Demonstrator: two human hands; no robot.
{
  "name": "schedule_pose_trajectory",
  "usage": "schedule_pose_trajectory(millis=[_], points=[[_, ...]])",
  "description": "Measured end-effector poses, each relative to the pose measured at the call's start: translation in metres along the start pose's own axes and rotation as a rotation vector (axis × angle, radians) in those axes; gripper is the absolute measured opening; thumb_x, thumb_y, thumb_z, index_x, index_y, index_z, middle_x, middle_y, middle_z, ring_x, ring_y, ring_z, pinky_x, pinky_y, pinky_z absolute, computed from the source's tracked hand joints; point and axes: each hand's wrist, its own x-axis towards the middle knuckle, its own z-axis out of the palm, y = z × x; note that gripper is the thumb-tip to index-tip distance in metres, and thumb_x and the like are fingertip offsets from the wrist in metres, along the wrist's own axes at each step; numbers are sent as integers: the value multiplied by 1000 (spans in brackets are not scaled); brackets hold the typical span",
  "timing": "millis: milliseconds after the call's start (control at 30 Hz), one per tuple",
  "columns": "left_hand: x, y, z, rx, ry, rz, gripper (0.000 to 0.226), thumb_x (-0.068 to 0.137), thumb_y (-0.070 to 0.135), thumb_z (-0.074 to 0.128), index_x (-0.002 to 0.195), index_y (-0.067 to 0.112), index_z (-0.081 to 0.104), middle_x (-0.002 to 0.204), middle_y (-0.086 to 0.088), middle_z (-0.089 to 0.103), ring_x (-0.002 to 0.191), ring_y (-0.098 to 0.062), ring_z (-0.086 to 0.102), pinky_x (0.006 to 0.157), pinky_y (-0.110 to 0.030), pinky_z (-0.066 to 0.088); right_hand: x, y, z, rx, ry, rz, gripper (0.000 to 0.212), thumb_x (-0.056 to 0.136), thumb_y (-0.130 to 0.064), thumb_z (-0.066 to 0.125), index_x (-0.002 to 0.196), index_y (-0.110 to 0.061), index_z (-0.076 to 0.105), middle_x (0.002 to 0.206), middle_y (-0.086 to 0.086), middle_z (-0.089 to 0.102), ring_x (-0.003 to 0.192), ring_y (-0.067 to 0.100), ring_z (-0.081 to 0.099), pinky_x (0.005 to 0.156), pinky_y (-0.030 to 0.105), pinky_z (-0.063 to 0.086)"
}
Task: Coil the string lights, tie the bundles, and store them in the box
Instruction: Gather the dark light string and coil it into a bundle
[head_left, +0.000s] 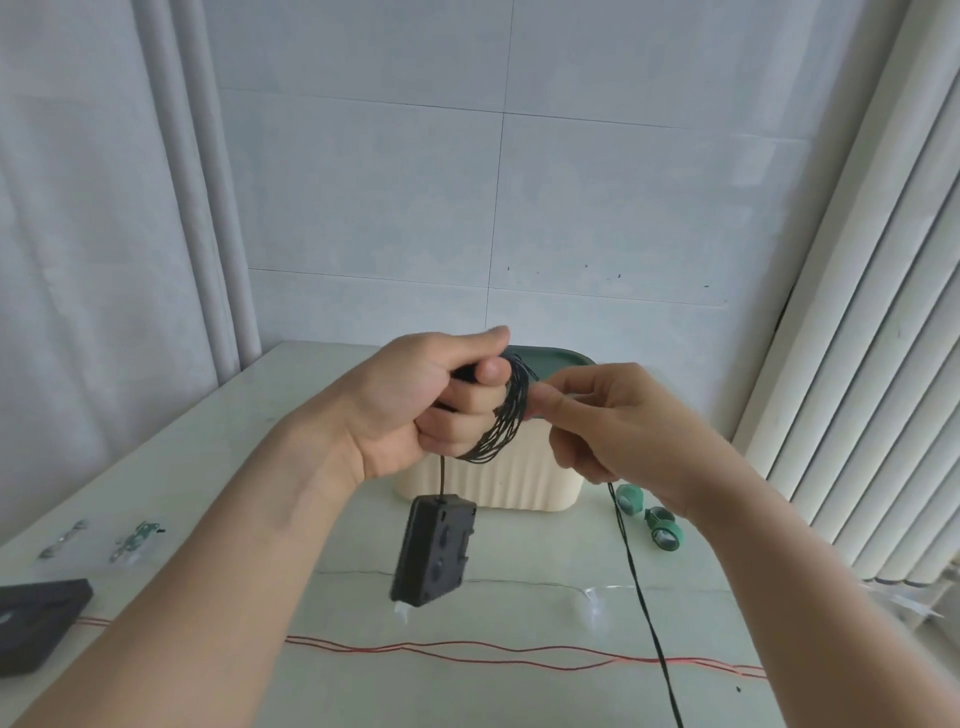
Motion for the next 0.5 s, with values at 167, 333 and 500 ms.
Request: schedule_pose_trajectory(millis=[167, 333, 500], points=[[3, 1, -6, -282, 137, 124, 45, 104, 33, 37, 60, 23, 43, 49, 9, 19, 36, -7, 15, 39, -24, 7, 1, 2, 1, 34, -139, 37, 31, 97, -34, 62, 90, -6, 73, 61, 1, 62, 52, 15, 52, 56, 26, 43], [5, 4, -17, -539, 295, 286, 42, 104, 25, 33, 62, 23, 40, 48, 9, 18, 33, -8, 15, 37, -24, 8, -2, 4, 2, -9, -370, 54, 23, 97, -26, 62, 80, -12, 69, 60, -1, 60, 55, 13, 56, 61, 25, 48], [1, 8, -29, -717, 423, 438, 40, 98, 12, 29, 61, 23, 40, 48, 8, 18, 34, -9, 17, 33, -23, 15, -8, 0, -1, 82, -571, 144, 22, 101, -25, 56, 87, -9, 63, 70, 7, 68, 81, 26, 74, 84, 39, 59]])
